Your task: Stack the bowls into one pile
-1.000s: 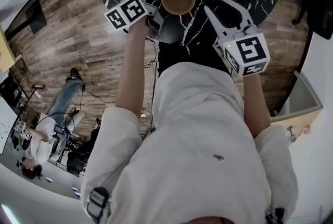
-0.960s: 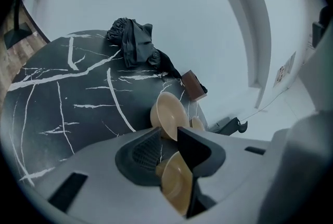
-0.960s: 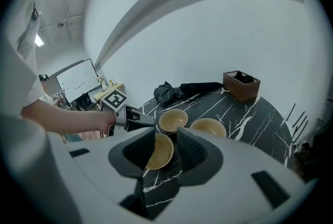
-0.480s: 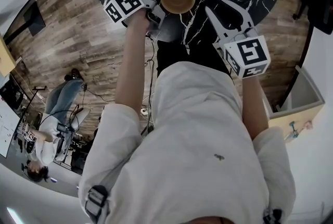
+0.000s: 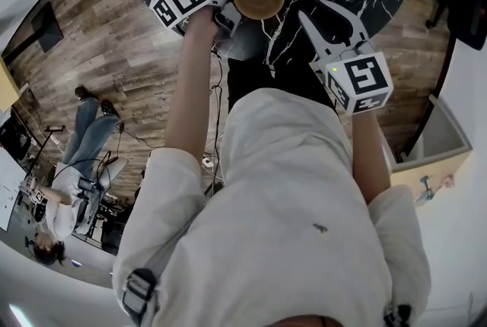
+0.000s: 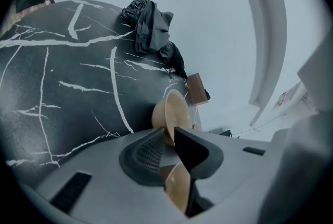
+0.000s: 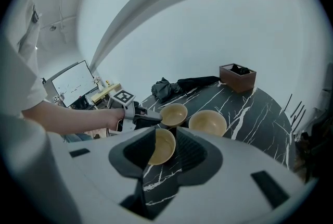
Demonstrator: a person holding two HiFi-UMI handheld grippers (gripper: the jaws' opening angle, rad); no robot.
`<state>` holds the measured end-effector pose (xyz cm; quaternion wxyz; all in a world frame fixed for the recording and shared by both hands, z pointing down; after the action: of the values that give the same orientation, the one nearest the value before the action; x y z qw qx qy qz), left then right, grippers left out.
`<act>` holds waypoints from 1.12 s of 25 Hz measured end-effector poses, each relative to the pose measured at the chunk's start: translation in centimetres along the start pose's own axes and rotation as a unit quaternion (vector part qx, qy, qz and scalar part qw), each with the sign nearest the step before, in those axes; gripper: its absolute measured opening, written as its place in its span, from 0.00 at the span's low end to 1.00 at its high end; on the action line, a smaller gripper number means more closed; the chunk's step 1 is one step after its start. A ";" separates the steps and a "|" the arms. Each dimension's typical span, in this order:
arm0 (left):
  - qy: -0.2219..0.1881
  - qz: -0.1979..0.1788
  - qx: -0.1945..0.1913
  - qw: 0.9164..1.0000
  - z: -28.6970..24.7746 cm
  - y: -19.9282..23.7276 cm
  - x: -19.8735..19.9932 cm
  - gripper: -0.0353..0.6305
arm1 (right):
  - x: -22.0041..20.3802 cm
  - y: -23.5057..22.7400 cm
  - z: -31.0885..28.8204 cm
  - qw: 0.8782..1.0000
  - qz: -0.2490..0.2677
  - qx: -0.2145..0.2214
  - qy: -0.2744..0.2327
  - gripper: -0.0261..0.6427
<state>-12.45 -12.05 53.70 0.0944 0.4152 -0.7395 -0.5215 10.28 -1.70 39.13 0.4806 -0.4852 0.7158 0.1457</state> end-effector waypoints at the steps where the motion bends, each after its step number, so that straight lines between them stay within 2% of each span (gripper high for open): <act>1: 0.000 0.005 0.001 1.000 -0.1 0.1 0.0 0.14 | 0.0 -0.1 0.0 1.000 -0.002 0.001 -0.001 0.23; 5: 0.000 0.018 -0.003 1.000 -0.2 0.1 0.2 0.13 | 0.1 -0.3 0.0 1.000 -0.004 0.004 -0.001 0.23; 15: -0.006 0.018 0.013 1.000 0.1 0.2 0.1 0.08 | -0.4 -0.8 -0.1 1.000 0.001 0.020 0.009 0.23; 28: -0.041 0.032 0.002 0.999 1.7 0.5 0.2 0.08 | 0.0 -0.8 -0.3 0.999 0.018 0.040 0.011 0.23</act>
<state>-13.86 -10.95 53.30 0.0798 0.3697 -0.7568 -0.5332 10.72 -2.31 39.49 0.4889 -0.4544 0.7350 0.1197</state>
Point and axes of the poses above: the fingertips, and each gripper's own axes: z backward along the fingers, y to its left, x out of its top, the point moved 8 cm from there along z, backward along the fingers, and after that the axes turned 11 degrees about -y, right-handed, at the moved point
